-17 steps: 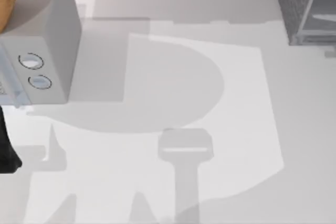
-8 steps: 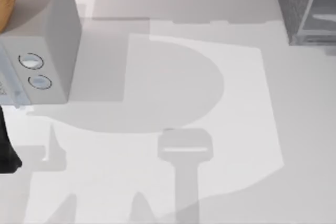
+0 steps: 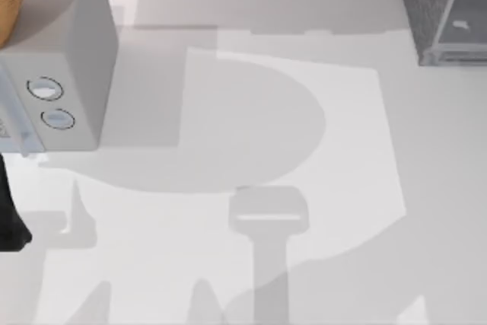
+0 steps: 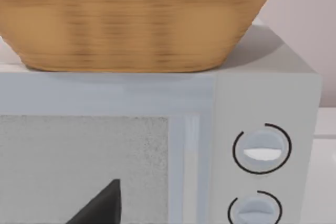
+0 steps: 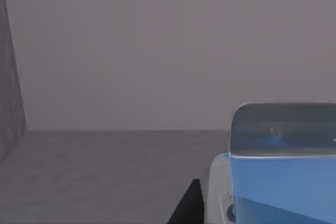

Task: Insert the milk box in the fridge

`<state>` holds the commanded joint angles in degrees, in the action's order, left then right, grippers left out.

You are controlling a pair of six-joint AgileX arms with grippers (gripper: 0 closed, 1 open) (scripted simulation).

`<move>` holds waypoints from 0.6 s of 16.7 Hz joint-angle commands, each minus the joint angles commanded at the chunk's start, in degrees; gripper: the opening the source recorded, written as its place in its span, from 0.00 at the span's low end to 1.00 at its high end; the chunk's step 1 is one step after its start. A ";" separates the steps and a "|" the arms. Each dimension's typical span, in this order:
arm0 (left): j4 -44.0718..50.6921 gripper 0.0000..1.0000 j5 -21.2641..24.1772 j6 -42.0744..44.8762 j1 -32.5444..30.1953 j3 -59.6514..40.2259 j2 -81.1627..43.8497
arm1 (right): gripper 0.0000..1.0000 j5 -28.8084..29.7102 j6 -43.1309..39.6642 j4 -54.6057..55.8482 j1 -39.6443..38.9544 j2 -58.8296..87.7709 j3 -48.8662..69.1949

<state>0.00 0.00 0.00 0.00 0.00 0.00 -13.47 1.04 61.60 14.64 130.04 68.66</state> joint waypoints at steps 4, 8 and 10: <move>0.00 1.00 0.00 0.00 0.00 0.00 0.00 | 0.00 0.56 -0.11 -3.23 -0.47 2.27 5.64; 0.00 1.00 0.00 0.00 0.00 0.00 0.00 | 0.00 1.09 -0.21 -6.49 -0.96 4.59 11.24; 0.00 1.00 0.00 0.00 0.00 0.00 0.00 | 0.00 1.37 -0.24 -8.16 -1.20 5.76 13.99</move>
<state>0.00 0.00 0.00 0.00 0.00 0.00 -12.10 0.81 53.44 13.44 135.80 82.64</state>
